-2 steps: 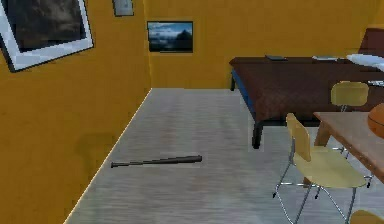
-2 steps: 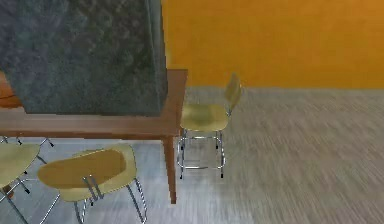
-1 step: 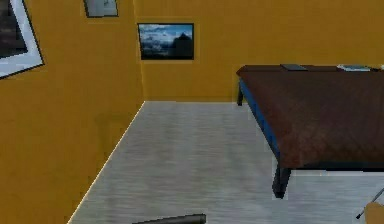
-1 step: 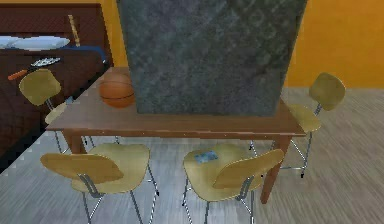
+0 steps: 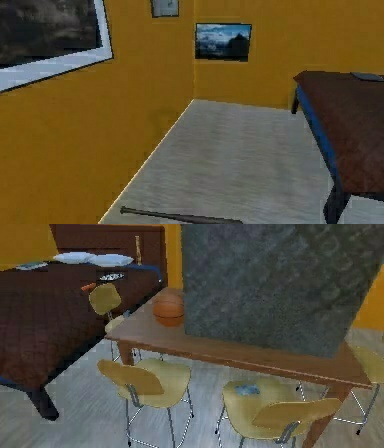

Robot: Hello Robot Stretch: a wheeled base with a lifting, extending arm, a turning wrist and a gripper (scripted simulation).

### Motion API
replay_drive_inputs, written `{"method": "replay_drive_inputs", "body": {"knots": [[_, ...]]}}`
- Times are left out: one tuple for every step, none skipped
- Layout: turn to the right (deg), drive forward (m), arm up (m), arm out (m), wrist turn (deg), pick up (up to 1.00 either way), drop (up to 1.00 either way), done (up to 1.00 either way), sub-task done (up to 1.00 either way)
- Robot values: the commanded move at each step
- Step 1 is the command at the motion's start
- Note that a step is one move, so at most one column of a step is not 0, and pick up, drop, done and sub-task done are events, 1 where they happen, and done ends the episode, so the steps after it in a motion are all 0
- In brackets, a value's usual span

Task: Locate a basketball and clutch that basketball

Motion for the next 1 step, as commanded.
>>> {"method": "replay_drive_inputs", "body": {"knots": [[45.0, 0.00, 0.00, 0.00, 0.0, 0.00, 0.00, 0.00, 0.00]]}}
